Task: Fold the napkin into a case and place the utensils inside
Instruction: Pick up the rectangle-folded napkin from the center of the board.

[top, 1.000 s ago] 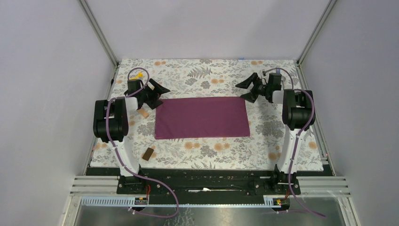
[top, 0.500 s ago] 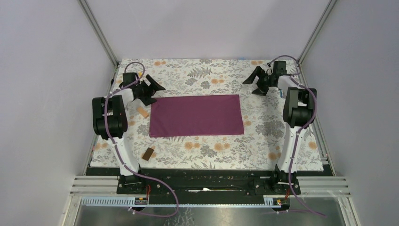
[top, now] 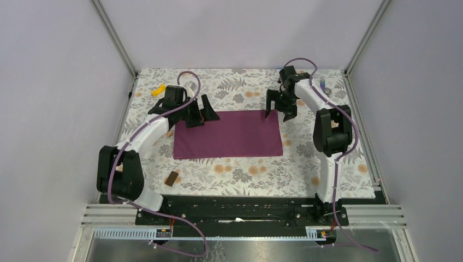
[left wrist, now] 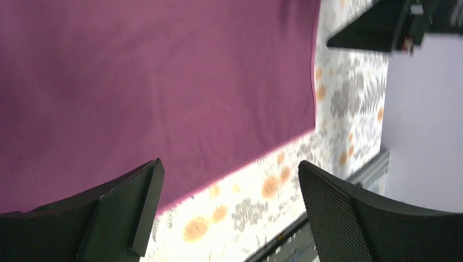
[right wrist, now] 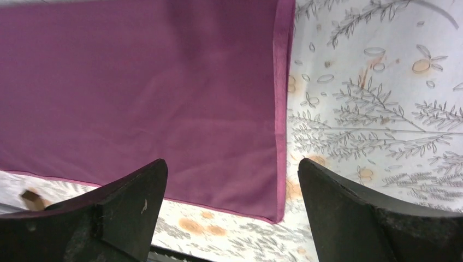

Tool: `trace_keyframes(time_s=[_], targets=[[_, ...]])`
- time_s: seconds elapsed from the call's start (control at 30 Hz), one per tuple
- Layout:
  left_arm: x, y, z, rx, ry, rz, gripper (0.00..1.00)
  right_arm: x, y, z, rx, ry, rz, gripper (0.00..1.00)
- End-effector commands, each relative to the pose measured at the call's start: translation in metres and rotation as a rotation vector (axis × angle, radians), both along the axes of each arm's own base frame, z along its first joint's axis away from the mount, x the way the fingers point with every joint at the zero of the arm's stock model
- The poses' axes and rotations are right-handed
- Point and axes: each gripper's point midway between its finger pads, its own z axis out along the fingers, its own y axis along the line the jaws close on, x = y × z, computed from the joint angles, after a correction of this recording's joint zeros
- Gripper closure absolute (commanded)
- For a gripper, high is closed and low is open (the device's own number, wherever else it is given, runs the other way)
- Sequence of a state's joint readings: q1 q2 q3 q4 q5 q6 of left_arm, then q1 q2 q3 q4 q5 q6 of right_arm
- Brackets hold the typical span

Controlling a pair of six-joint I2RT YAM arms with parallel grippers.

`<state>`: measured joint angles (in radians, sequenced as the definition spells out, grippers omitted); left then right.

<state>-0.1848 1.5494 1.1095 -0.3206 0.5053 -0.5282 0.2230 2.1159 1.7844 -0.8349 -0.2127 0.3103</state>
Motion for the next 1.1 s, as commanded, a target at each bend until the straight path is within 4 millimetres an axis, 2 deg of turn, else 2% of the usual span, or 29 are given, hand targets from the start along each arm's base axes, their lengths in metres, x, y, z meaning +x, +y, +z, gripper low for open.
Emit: trace_keyframes(time_s=[0.0, 0.17, 0.3, 0.53, 0.8, 1.07], targets=[[-0.039, -0.009, 0.014, 0.075, -0.064, -0.102, 0.01, -0.028, -0.030, -0.009, -0.190, 0.145, 0.071, 0.04], [-0.062, -0.011, 0.015, 0.096, -0.063, -0.131, 0.01, -0.033, -0.026, -0.024, -0.189, 0.185, 0.100, 0.06], [-0.075, -0.017, 0.013, 0.078, -0.053, -0.163, 0.01, -0.036, -0.018, -0.038, -0.170, 0.215, 0.120, 0.12], [-0.085, -0.015, 0.015, 0.073, -0.065, -0.161, 0.01, -0.046, -0.004, -0.059, -0.204, 0.229, 0.136, 0.22], [-0.086, -0.015, 0.020, 0.078, -0.076, -0.166, 0.01, -0.053, -0.007, -0.086, -0.251, 0.243, 0.135, 0.33], [-0.092, -0.013, 0.018, 0.082, -0.070, -0.170, 0.01, -0.055, -0.026, -0.104, -0.325, 0.268, 0.180, 0.54]])
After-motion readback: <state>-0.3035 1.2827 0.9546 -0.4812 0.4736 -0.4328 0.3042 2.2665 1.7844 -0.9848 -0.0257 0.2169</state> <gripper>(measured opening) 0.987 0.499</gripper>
